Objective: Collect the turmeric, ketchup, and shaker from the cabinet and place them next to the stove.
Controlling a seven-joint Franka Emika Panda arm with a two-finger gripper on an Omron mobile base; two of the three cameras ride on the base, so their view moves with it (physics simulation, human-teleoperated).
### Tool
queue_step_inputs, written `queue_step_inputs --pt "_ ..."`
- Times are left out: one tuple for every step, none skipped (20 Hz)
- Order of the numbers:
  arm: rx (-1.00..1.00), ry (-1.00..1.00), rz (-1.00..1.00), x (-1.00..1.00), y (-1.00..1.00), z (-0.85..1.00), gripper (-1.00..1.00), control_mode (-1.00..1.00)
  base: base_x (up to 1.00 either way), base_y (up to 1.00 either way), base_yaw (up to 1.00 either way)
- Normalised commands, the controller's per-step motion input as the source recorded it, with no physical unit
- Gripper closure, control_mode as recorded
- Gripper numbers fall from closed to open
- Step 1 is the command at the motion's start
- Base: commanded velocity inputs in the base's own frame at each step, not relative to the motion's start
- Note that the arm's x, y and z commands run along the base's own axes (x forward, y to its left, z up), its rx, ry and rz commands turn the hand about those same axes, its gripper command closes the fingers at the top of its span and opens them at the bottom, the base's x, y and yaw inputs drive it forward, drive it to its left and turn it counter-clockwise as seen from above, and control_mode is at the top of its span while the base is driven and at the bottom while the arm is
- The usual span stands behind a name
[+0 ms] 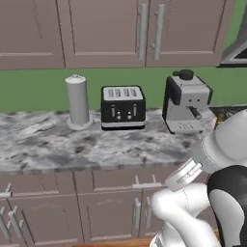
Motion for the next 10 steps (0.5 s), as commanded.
queue_step_inputs --pt "0.0 0.0 0.0 0.0 0.0 0.0 -1.0 1.0 0.0 0.86 0.51" --pt "0.0 0.0 0.0 0.0 0.0 0.0 -1.0 1.0 0.0 0.84 0.52" --pt "0.0 0.0 0.0 0.0 0.0 0.0 -1.0 1.0 0.0 0.82 0.52" --pt "0.0 0.0 0.0 0.0 0.0 0.0 -1.0 1.0 0.0 0.81 0.52" --pt "0.0 0.0 0.0 0.0 0.0 0.0 -1.0 1.0 0.0 0.79 0.53" --pt "0.0 0.0 0.0 0.0 0.0 0.0 -1.0 1.0 0.0 0.76 0.54" --pt "0.0 0.0 0.0 0.0 0.0 0.0 -1.0 1.0 0.0 0.74 0.55" --pt "0.0 0.0 0.0 0.0 0.0 0.0 -1.0 1.0 0.0 0.72 0.56" --pt "0.0 0.0 0.0 0.0 0.0 0.0 -1.0 1.0 0.0 0.71 0.56" --pt "0.0 0.0 0.0 0.0 0.0 0.0 -1.0 1.0 0.0 0.7 0.56"
